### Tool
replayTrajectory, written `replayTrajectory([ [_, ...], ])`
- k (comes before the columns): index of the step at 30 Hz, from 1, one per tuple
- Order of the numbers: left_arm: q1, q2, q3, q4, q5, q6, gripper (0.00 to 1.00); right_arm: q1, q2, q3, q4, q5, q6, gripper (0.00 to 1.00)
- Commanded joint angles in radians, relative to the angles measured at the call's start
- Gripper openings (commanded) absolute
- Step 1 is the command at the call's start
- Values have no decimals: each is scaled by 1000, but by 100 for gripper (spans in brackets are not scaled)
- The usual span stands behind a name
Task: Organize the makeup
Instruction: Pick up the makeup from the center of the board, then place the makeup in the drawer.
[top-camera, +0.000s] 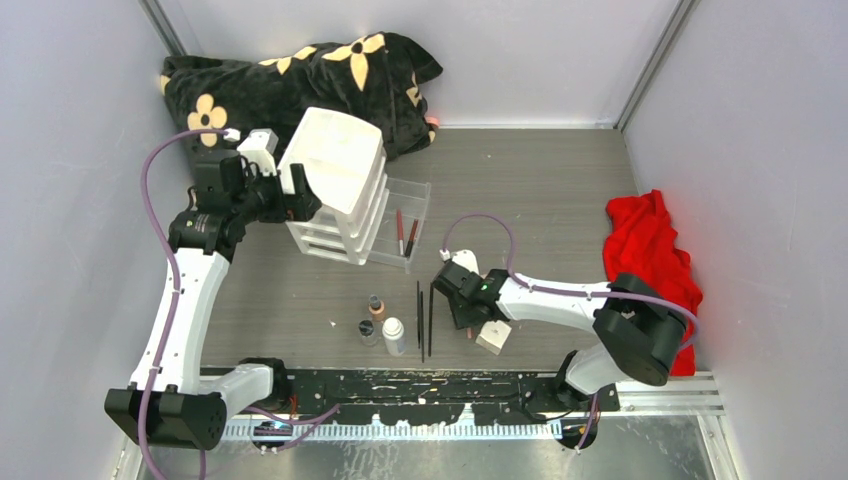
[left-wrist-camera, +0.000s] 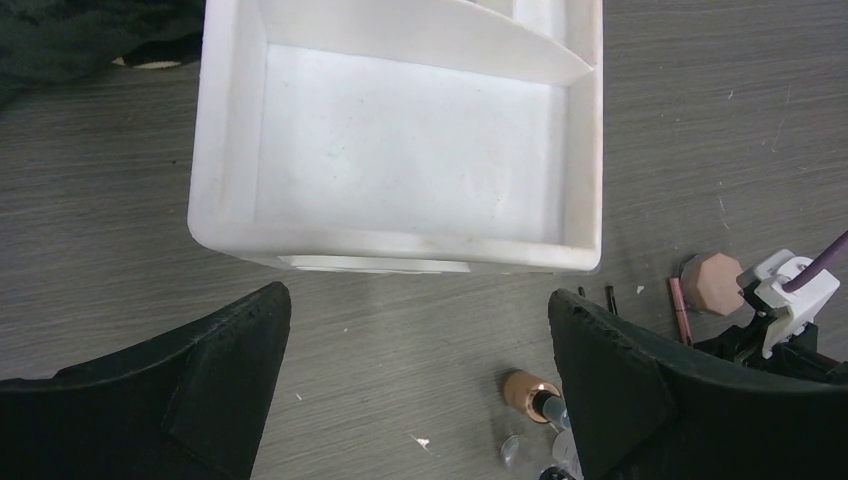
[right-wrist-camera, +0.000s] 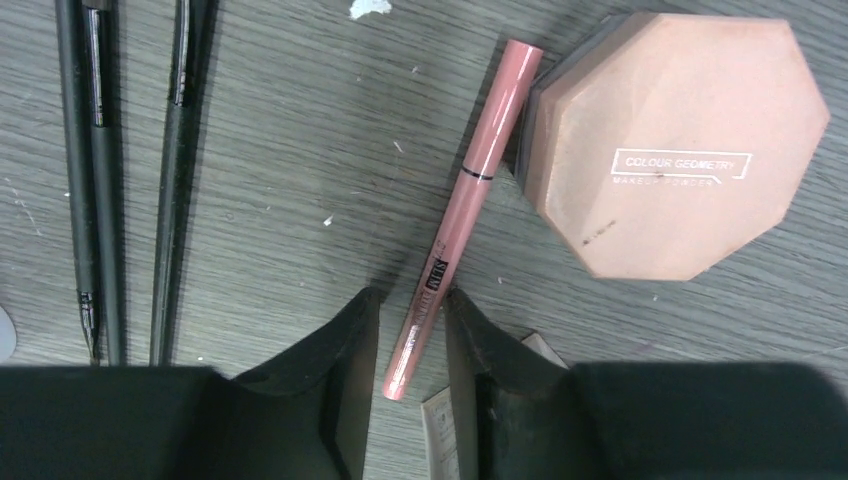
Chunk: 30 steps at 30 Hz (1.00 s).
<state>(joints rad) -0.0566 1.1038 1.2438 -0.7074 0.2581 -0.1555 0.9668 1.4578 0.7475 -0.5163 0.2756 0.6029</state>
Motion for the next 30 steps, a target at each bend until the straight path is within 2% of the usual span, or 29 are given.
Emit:
replayTrajectory([
  [1, 6, -22, 0, 37, 7, 11, 100, -6, 30, -27, 36, -3, 24, 30],
  [4, 6, -27, 0, 32, -2, 19, 100, -10, 35, -33, 60, -29, 17, 4],
  [5, 6, -29, 1, 30, -5, 22, 100, -10, 36, -28, 61, -31, 14, 1],
  [11, 7, -30, 8, 24, -8, 24, 100, -10, 29, 89, 44, 2, -30, 1],
  [15, 6, -32, 6, 26, -6, 24, 100, -34, 62, 317, 23, 30, -113, 1],
  [22, 6, -35, 1, 17, 5, 31, 100, -133, 208, 617, 82, 4, -217, 1],
  [28, 6, -44, -7, 15, -2, 34, 100, -224, 375, 791, 128, -113, -229, 1],
  [29, 6, -43, -7, 15, -1, 36, 100, -229, 403, 812, 128, -116, -231, 1],
  [30, 6, -41, -9, 16, -2, 37, 100, -232, 429, 832, 129, -122, -232, 6],
])
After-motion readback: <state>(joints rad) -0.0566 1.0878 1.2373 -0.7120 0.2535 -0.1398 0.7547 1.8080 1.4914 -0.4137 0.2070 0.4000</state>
